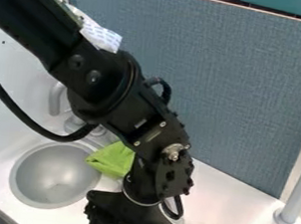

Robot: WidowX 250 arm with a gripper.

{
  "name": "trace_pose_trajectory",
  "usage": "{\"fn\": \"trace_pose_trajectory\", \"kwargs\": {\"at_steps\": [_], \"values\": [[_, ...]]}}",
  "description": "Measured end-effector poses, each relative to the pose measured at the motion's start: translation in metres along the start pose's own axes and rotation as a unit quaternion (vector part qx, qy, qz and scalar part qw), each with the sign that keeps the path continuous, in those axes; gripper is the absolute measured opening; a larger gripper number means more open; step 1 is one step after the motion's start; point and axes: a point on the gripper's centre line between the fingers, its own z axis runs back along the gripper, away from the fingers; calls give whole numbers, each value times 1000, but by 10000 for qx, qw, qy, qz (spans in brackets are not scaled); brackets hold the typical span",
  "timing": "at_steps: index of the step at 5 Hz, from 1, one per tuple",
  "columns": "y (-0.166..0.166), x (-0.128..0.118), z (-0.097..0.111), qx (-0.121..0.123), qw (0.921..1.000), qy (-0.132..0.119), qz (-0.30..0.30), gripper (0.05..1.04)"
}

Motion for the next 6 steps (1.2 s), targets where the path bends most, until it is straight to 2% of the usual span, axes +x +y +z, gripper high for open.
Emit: {"fn": "trace_pose_trajectory", "kwargs": {"at_steps": [1,2,3,5,6], "values": [[1,-2,-4,38,10000,82,-5,1001],[-18,12,-2,-184,9996,82,-201,1001],[-53,25,-11,-464,9972,-20,-591,1001],[-103,40,-32,-843,9923,10,-909,1001],[-118,52,-43,-782,9921,84,-977,1001]]}}
